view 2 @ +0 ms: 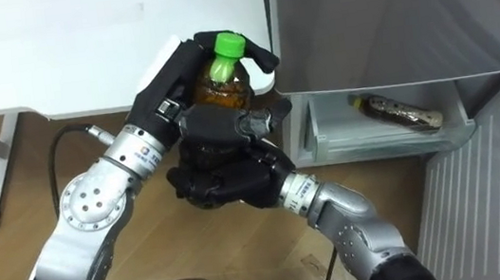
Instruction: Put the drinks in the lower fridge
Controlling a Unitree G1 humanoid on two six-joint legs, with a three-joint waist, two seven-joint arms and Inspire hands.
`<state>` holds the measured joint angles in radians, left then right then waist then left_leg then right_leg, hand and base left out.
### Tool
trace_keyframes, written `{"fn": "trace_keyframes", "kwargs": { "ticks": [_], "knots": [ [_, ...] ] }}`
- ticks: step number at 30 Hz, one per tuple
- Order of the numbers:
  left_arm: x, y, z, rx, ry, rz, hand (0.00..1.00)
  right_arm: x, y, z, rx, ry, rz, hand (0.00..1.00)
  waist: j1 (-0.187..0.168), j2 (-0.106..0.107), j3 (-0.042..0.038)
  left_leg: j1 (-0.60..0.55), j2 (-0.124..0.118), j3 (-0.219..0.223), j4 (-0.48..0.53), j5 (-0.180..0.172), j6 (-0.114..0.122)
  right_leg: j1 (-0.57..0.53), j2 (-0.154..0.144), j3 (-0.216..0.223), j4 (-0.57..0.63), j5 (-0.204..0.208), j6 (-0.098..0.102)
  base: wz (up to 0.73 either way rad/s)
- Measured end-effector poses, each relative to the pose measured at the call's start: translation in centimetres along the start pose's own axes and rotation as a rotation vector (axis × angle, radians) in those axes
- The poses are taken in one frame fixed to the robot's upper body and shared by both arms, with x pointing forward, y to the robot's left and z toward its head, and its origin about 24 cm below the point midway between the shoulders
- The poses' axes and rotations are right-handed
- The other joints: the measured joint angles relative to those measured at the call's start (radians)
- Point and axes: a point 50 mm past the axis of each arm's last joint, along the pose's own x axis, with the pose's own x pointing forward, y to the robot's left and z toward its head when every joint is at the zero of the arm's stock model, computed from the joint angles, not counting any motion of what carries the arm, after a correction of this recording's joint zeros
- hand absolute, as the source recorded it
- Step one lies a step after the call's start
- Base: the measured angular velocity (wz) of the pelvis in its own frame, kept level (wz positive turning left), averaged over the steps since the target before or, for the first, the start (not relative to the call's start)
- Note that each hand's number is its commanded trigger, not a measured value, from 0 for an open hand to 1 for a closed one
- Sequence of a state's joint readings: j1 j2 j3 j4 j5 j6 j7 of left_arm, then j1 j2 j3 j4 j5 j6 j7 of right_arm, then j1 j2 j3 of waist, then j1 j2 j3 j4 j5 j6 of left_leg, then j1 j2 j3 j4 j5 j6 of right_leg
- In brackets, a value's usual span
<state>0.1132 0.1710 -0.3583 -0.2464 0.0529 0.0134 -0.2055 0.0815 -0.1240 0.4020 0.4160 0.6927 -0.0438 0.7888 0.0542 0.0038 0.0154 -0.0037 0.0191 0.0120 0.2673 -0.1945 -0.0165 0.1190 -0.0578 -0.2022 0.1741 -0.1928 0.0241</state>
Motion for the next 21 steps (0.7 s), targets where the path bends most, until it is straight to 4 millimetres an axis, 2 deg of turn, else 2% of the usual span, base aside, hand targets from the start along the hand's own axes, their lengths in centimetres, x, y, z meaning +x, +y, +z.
{"fn": "trace_keyframes", "kwargs": {
  "ticks": [5, 12, 17, 21],
  "knots": [
    [-0.1, -0.1, -0.1, 0.001, -0.012, 0.0, 1.0, 0.0, 0.0, 0.0, -0.017, 0.002, -0.001, 1.0, -0.012, -0.012, -0.0065, 0.003, -0.002, -0.003, 0.001, 0.0, 0.0, 0.008, 0.0, -0.005, -0.005, 0.0, 0.0, 0.03],
    [-0.2, -0.3, -0.6, -0.074, -0.015, -0.013, 1.0, -0.2, 0.0, -0.1, -0.039, 0.006, -0.006, 1.0, -0.022, -0.025, -0.0023, 0.015, -0.002, 0.0, -0.001, 0.0, 0.0, 0.019, -0.001, -0.003, -0.006, 0.0, 0.0, 0.0],
    [-0.3, -0.4, -0.8, -0.117, -0.013, -0.033, 1.0, -0.3, 0.1, -0.3, -0.028, 0.009, -0.009, 1.0, -0.023, -0.026, -0.0024, 0.006, -0.001, 0.003, -0.001, 0.0, 0.0, 0.01, -0.001, -0.002, -0.003, 0.0, 0.0, 0.0],
    [-0.3, -0.5, -1.9, -0.196, 0.02, -0.038, 1.0, -0.5, 0.0, -0.8, -0.004, 0.044, -0.026, 1.0, -0.033, -0.027, -0.0028, -0.002, 0.0, 0.006, 0.0, 0.0, 0.0, 0.008, -0.001, -0.002, -0.001, 0.0, 0.0, -0.01]
  ]
}}
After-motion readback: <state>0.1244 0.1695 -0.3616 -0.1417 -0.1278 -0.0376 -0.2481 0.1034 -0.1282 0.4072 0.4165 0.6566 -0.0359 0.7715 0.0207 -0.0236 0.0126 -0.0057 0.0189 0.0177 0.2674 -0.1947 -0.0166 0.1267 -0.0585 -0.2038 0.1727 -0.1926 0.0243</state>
